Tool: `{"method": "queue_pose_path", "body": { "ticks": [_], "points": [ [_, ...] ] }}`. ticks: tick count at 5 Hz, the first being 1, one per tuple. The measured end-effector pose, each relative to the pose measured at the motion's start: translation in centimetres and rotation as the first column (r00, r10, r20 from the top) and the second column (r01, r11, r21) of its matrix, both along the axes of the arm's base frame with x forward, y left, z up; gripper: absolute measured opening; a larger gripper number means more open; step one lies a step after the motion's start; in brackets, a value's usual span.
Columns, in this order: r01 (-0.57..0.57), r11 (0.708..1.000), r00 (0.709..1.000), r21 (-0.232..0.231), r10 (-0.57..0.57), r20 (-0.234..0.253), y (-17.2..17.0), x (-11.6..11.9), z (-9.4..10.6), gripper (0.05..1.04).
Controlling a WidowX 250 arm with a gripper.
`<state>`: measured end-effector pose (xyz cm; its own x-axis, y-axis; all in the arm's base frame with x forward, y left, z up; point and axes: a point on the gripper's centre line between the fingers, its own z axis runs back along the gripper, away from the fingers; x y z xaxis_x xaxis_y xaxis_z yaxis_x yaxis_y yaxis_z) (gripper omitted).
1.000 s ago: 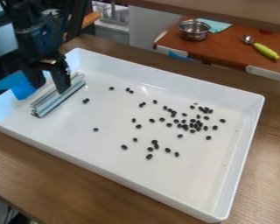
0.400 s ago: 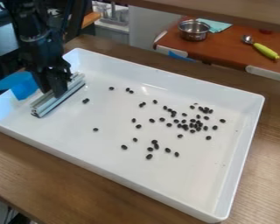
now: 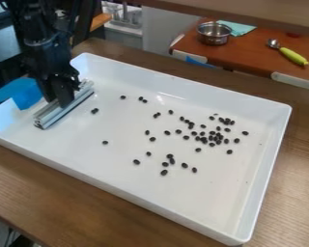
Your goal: Sweep into pile
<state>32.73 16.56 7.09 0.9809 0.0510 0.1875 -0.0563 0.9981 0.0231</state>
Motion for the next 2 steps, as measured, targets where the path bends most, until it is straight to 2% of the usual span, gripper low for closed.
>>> {"method": "queue_pose_path", "body": {
  "ticks": [1,2],
  "points": [
    [-0.002,1.000,1.000,-0.012,0.001,-0.020,-0.18,-0.31,-0.06,0.683],
    [-0.004,1.000,1.000,-0.011,0.004,-0.026,-0.17,-0.40,-0.08,0.888]
  ]
}}
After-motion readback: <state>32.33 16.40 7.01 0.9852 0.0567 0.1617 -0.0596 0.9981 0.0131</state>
